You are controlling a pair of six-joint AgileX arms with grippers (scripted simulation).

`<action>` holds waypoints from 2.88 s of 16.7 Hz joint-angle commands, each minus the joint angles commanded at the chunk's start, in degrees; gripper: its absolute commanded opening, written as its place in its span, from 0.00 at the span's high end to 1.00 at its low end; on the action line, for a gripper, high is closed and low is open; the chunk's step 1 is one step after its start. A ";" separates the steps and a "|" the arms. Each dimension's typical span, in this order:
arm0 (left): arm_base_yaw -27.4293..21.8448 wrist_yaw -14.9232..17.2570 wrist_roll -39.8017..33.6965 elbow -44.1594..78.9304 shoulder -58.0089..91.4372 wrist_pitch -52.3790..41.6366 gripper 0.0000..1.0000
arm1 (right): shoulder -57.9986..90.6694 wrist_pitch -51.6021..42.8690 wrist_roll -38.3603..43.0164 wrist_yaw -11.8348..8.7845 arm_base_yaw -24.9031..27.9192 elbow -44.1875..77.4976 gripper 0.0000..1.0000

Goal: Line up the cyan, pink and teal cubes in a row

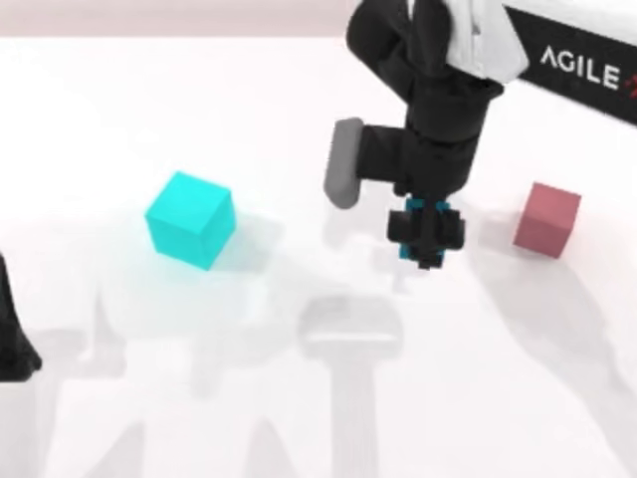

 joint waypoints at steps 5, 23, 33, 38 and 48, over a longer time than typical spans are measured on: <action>0.00 0.00 0.00 0.00 0.00 0.00 0.00 | -10.85 4.61 -4.75 -0.27 2.22 -16.30 1.00; 0.00 0.00 0.00 0.00 0.00 0.00 0.00 | -9.06 20.32 -5.83 -0.30 2.95 -29.62 1.00; 0.00 0.00 0.00 0.00 0.00 0.00 0.00 | -9.06 20.32 -5.83 -0.30 2.95 -29.62 0.40; 0.00 0.00 0.00 0.00 0.00 0.00 0.00 | -9.06 20.32 -5.83 -0.30 2.95 -29.62 0.02; 0.00 0.00 0.00 0.00 0.00 0.00 0.00 | -9.14 20.11 -5.90 -0.30 2.90 -29.43 0.00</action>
